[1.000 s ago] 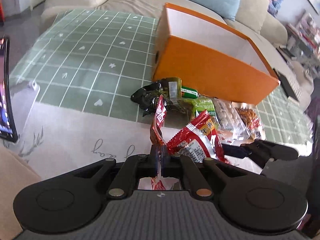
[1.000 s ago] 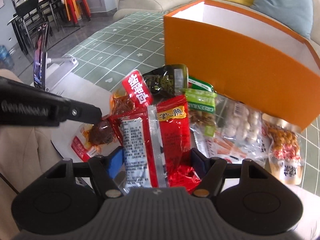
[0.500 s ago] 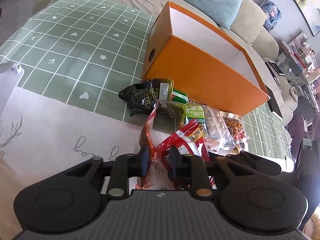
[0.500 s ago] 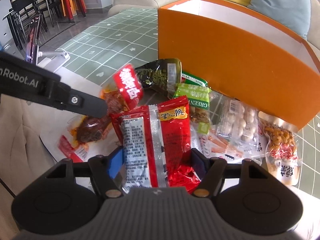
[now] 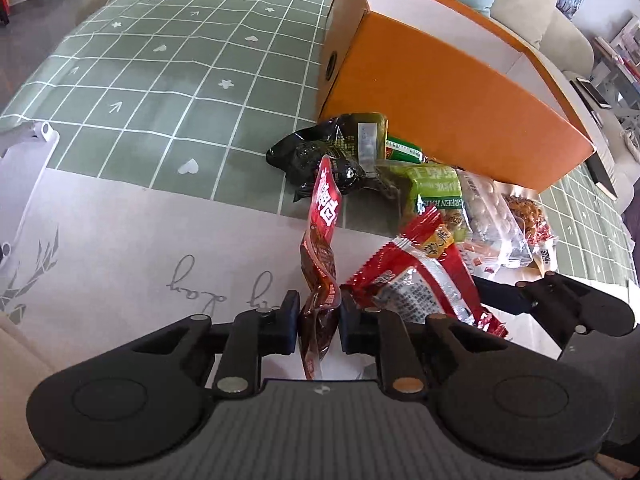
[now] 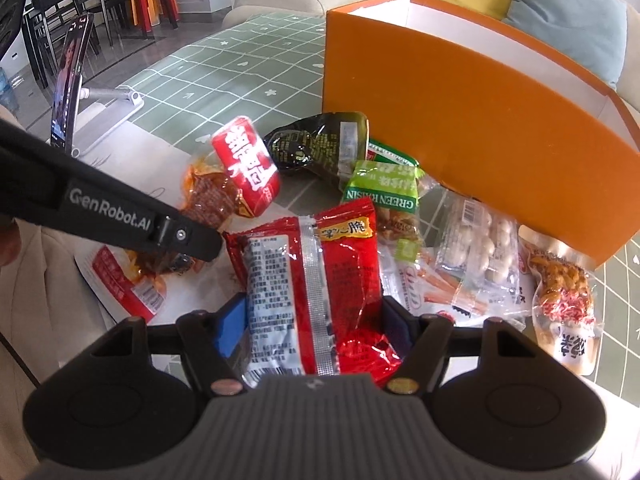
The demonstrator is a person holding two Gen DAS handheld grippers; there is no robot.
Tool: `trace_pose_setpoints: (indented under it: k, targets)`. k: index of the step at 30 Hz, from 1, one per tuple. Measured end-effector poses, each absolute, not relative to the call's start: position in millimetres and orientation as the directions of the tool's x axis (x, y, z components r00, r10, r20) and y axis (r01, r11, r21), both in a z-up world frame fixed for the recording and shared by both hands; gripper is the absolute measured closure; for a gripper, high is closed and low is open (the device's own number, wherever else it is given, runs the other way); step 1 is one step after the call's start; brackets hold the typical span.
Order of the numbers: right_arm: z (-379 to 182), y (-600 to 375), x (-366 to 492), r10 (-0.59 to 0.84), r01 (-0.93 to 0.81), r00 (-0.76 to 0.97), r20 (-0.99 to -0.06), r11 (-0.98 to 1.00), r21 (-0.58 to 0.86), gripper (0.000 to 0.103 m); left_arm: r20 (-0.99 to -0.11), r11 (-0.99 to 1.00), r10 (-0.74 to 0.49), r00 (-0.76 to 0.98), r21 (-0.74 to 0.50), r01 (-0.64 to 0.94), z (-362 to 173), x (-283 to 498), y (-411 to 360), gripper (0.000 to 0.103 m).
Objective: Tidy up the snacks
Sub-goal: 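Carry both packs over the orange box and open both grippers to drop them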
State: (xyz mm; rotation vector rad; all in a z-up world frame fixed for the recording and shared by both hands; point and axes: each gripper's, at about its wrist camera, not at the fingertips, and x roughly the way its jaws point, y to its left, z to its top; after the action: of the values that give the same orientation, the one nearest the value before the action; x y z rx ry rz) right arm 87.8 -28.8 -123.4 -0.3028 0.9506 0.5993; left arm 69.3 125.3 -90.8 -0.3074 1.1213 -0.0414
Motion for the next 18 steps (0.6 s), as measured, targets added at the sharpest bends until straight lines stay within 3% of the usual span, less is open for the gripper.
trace_pose_setpoints:
  k: [10,18]
  targets:
    - [-99.1,-43.9,80.2,0.384,-0.606,0.434,-0.815,0.794,0.052,0.035,-0.863,0.966,-0.135,0.486,-0.224,-0.128,-67.4,60.2,118.9,0.083]
    - [-52.0,-69.1,80.9,0.415,-0.569,0.516,-0.75,0.82,0.062,0.035,-0.805,0.968,-0.123,0.58,-0.226,-0.108,-22.7,61.8,111.0,0.083]
